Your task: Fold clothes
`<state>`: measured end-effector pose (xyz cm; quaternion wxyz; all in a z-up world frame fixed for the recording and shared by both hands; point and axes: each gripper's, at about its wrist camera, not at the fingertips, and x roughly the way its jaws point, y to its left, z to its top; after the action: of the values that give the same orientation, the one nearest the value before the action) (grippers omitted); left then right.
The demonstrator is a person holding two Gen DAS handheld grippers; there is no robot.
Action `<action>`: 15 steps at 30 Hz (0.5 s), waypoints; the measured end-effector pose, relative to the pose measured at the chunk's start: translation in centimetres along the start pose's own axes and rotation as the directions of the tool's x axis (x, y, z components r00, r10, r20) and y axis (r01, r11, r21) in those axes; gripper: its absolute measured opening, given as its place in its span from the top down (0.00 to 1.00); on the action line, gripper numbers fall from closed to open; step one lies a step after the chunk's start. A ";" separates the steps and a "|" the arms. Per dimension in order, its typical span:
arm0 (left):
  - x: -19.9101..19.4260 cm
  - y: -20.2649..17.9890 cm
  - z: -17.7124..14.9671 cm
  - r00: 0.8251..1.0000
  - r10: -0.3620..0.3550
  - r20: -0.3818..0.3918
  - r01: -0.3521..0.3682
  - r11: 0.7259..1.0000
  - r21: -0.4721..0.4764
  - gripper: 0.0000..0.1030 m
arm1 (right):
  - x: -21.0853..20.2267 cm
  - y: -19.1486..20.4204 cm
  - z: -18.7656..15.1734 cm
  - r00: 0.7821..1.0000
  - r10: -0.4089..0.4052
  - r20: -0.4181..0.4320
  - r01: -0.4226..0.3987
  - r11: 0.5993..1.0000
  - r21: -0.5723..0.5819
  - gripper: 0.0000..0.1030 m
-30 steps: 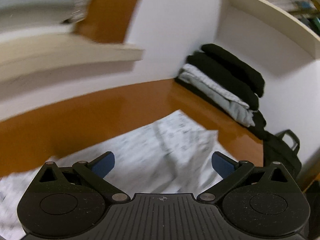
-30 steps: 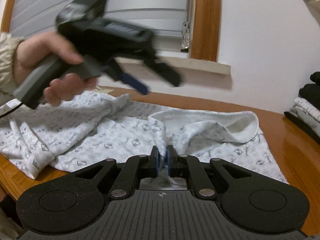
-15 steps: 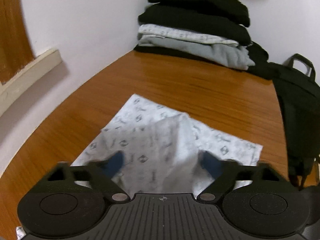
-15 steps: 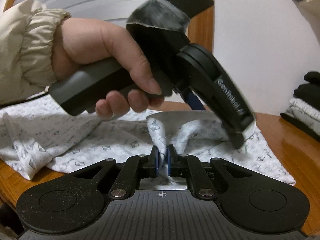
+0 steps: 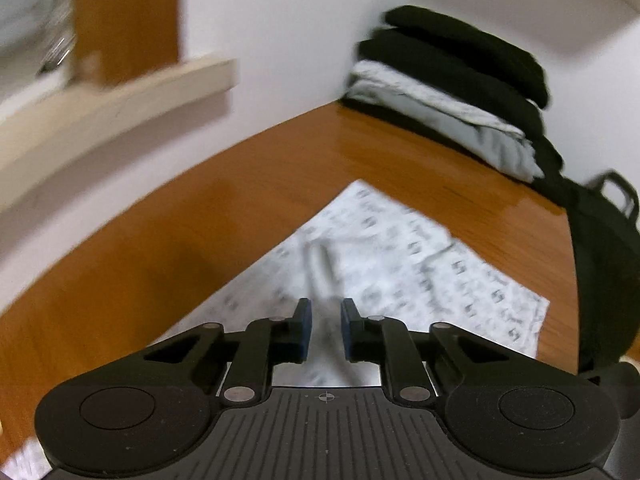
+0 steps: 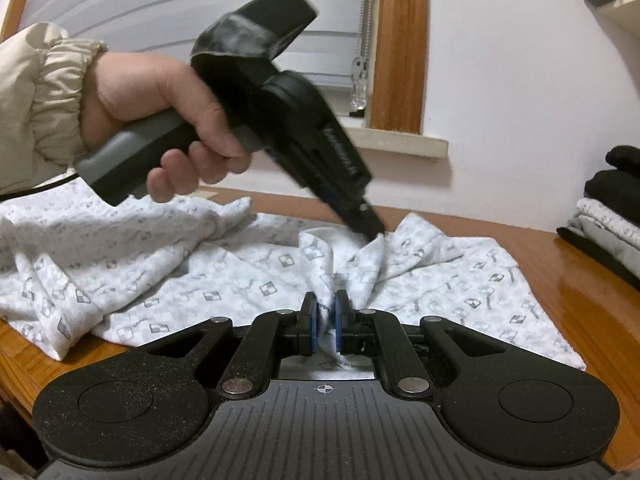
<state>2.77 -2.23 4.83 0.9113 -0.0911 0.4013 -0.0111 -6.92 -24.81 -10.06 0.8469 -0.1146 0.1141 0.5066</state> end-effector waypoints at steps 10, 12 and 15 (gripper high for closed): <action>1.2 1.3 1.4 0.980 -0.178 0.085 0.193 0.954 -0.229 0.23 | 0.7 0.7 -0.3 1.000 -0.009 0.015 0.009 1.000 -0.029 0.91; 1.9 1.0 1.5 0.987 -0.145 0.068 0.157 0.963 -0.221 0.22 | 0.8 0.8 -0.4 1.000 -0.011 0.017 0.011 0.999 -0.034 0.91; 2.9 0.7 1.7 0.992 -0.114 0.046 0.121 0.970 -0.211 0.22 | 0.8 1.0 -0.5 1.000 -0.017 0.021 0.018 0.999 -0.051 0.91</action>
<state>5.96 -1.51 3.68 0.9007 -0.2121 0.3786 -0.0205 -7.49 -23.84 -10.85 0.8492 -0.1319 0.0913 0.5032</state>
